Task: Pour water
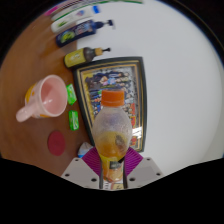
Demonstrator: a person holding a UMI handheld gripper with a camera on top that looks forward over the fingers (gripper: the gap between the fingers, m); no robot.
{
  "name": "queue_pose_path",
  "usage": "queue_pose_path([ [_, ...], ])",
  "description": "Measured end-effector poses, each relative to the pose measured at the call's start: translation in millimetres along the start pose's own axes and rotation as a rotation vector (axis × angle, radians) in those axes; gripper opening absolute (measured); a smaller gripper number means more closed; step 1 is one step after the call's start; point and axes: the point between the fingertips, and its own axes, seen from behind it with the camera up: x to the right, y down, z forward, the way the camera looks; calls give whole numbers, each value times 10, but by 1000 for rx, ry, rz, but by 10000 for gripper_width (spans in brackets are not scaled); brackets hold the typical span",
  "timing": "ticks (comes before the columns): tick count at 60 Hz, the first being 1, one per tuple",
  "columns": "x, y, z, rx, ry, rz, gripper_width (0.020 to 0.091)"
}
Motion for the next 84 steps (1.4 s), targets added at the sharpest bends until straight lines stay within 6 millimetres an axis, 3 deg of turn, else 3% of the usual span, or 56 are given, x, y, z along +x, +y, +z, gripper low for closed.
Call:
queue_pose_path([
  [9, -54, -78, 243, -1, 54, -333, 260],
  [18, -195, -119, 372, 0, 64, -527, 263],
  [33, -299, -196, 412, 35, 27, -523, 262],
  [42, -187, -279, 320, 95, -46, -217, 263],
  [52, 34, -330, 172, 136, -173, 363, 263],
  [59, -32, -375, 136, 172, -294, 714, 263],
  [65, -256, -317, 189, 153, -391, 976, 263],
  [66, -319, -377, 150, 135, -387, 1017, 263],
  [70, -522, -295, 280, 154, -465, 1156, 264],
  [84, -1206, -95, 595, 96, -519, 1299, 264],
])
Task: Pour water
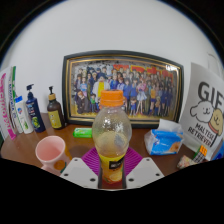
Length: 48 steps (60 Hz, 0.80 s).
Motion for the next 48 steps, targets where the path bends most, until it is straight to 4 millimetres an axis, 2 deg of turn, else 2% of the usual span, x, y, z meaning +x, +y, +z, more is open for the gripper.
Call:
queue_pose_path([
  [2, 15, 63, 32, -2, -6, 17, 271],
  [8, 20, 39, 28, 48, -13, 18, 268],
  [13, 21, 28, 31, 77, -9, 32, 309],
  [16, 32, 25, 27, 80, -6, 41, 372],
  [20, 29, 44, 26, 65, -4, 42, 499],
  [27, -6, 192, -37, -27, 7, 45, 880],
  [28, -11, 196, -68, -34, 9, 45, 846],
  [30, -16, 179, -143, -38, 18, 46, 833],
  [32, -20, 150, -236, -38, 28, 40, 862],
  [38, -83, 87, -630, -63, 62, 20, 854],
  [48, -406, -12, -1553, -105, 99, 16, 852],
])
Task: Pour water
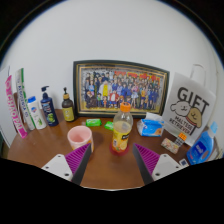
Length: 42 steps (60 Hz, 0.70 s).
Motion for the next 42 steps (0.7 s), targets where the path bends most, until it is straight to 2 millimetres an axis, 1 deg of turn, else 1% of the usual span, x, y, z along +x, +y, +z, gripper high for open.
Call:
queue_pose_path([
  [7, -231, 55, -772, -23, 40, -9, 854],
  [13, -449, 191, -1362, -60, 54, 3, 852],
  [16, -560, 255, -1604, -70, 50, 9, 855],
  [21, -728, 316, -1917, -69, 43, -1, 854],
  [23, -772, 340, -2015, -70, 44, -7, 853],
  [24, -763, 364, -2046, -67, 39, -10, 854],
  [26, -827, 374, -2124, -68, 36, -17, 853],
  [31, -913, 425, -2239, -77, 32, -6, 851],
  [34, -900, 434, -2270, -66, 43, -9, 856],
  [42, -828, 367, -2322, -52, 79, -34, 852],
])
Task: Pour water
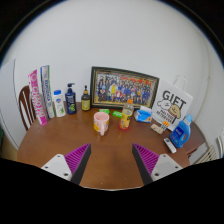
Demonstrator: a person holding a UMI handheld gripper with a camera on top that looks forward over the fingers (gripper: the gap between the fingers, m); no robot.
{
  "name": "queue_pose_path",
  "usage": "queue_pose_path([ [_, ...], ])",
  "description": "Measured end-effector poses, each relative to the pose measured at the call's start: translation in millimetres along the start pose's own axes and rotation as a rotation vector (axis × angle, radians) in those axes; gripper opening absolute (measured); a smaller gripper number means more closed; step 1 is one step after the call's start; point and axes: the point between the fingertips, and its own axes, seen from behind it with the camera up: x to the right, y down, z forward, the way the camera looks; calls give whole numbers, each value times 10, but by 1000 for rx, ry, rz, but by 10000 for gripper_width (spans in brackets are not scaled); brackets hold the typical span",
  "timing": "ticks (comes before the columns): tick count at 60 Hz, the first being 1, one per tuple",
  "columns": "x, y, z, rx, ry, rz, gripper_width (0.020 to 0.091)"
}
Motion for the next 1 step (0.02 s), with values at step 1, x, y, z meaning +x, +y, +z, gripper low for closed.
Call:
queue_pose_path([
  [1, 3, -3, -2, 1, 1, 1, 854],
])
